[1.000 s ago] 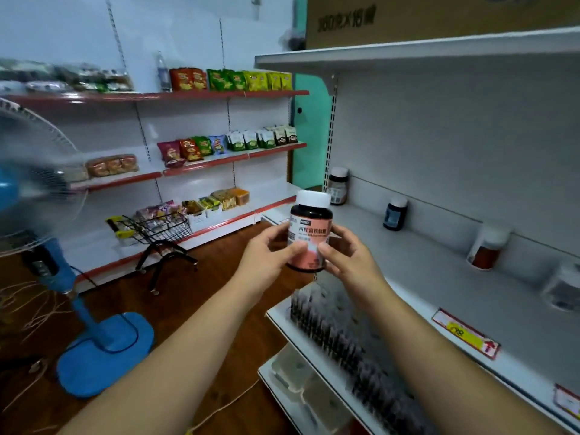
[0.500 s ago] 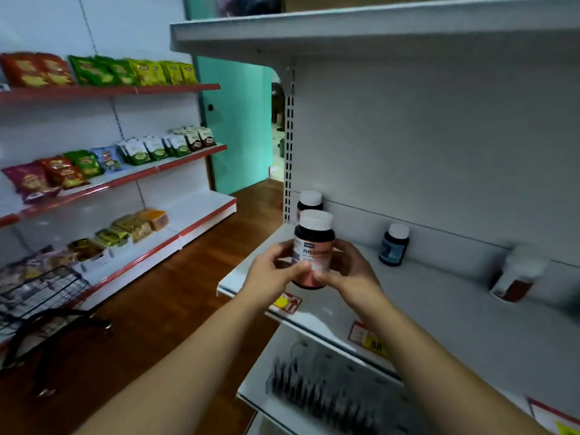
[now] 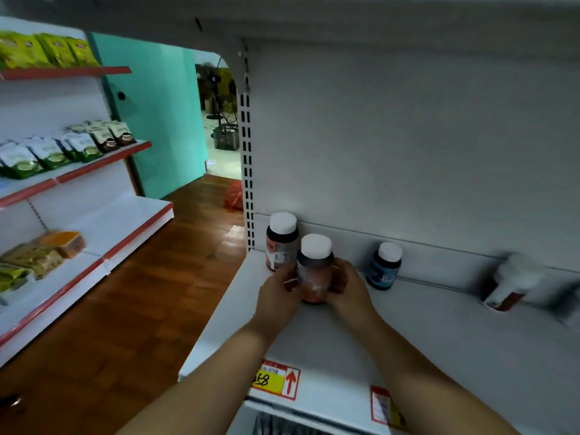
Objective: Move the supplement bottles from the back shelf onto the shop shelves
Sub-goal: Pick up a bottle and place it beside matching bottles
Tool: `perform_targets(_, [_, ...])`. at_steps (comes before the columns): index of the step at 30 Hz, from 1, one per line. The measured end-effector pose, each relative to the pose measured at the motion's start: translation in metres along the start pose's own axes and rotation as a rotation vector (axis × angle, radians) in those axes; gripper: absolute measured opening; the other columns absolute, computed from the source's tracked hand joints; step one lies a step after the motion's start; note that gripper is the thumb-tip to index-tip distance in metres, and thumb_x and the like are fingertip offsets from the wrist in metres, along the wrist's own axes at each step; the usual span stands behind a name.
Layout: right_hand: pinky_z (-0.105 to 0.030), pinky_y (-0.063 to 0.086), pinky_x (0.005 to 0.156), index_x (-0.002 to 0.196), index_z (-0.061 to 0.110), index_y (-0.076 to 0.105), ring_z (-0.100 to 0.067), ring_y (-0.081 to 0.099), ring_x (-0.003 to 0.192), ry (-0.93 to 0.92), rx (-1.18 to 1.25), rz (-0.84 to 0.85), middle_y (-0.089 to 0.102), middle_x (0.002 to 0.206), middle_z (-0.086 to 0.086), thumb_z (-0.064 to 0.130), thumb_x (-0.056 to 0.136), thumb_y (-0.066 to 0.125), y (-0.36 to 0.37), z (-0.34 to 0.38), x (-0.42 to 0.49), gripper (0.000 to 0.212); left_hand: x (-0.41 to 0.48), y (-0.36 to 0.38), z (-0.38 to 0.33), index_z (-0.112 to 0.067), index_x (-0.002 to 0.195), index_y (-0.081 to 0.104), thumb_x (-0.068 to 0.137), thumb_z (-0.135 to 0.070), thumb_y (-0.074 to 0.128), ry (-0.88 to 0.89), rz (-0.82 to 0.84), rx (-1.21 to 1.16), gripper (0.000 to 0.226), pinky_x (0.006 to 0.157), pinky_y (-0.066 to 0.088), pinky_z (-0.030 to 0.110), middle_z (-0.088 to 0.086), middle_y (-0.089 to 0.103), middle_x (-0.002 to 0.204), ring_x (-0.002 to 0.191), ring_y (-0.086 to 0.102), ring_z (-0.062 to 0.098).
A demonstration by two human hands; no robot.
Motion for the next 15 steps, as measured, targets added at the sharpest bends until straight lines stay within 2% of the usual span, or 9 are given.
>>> perform_targets(4, [0.002, 0.042, 0.071, 0.127, 0.008, 0.045, -0.012, 0.054, 0.107, -0.006, -0.054, -0.039, 0.057, 0.116, 0.001, 0.003, 0.068, 0.078, 0.004, 0.001, 0.012, 0.068, 0.011, 0.002, -0.005, -0.022, 0.125, 0.052, 0.085, -0.017, 0.06, -0.011, 0.048, 0.041, 0.041, 0.087, 0.042, 0.023, 0.005, 0.063, 0.119, 0.11, 0.059, 0.021])
perform_targets(8, [0.002, 0.042, 0.067, 0.13, 0.011, 0.043, -0.009, 0.053, 0.104, 0.014, -0.059, -0.063, 0.055, 0.116, 0.003, 0.004, 0.071, 0.076, 0.002, -0.002, 0.023, 0.067, 0.02, 0.005, -0.006, -0.021, 0.124, 0.053, 0.084, -0.02, 0.062, -0.014, 0.053, 0.032, 0.041, 0.084, 0.036, 0.02, 0.003, 0.061, 0.12, 0.111, 0.055, 0.019])
perform_targets(10, [-0.003, 0.045, 0.073, 0.13, 0.014, 0.043, -0.01, 0.054, 0.107, 0.022, -0.06, -0.071, 0.056, 0.118, 0.003, 0.003, 0.074, 0.073, 0.001, -0.005, 0.027, 0.065, 0.022, 0.008, -0.004, -0.022, 0.124, 0.053, 0.083, -0.019, 0.063, -0.017, 0.06, 0.011, 0.042, 0.087, 0.037, 0.021, 0.003, 0.061, 0.122, 0.112, 0.056, 0.02])
perform_targets(13, [-0.022, 0.046, 0.092, 0.131, 0.016, 0.042, -0.018, 0.055, 0.116, 0.041, -0.03, -0.072, 0.057, 0.127, -0.005, 0.0, 0.077, 0.069, 0.003, -0.011, 0.034, 0.063, 0.025, 0.01, -0.001, -0.021, 0.128, 0.049, 0.084, -0.011, 0.059, -0.031, 0.091, -0.007, 0.046, 0.092, 0.039, 0.023, 0.003, 0.059, 0.124, 0.115, 0.056, 0.021])
perform_targets(15, [-0.029, 0.044, 0.097, 0.133, 0.016, 0.041, -0.02, 0.054, 0.119, 0.046, -0.018, -0.069, 0.055, 0.131, -0.006, 0.0, 0.077, 0.069, 0.005, -0.012, 0.037, 0.065, 0.026, 0.009, 0.0, -0.022, 0.13, 0.046, 0.083, -0.008, 0.059, -0.024, 0.116, -0.016, 0.05, 0.097, 0.042, 0.028, 0.003, 0.059, 0.125, 0.116, 0.055, 0.021])
Point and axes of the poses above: each hand's wrist, its own x-axis towards the middle knuckle, its own y-axis out of the palm, z = x × y, the point moved 3 cm from there along x, towards the middle knuckle
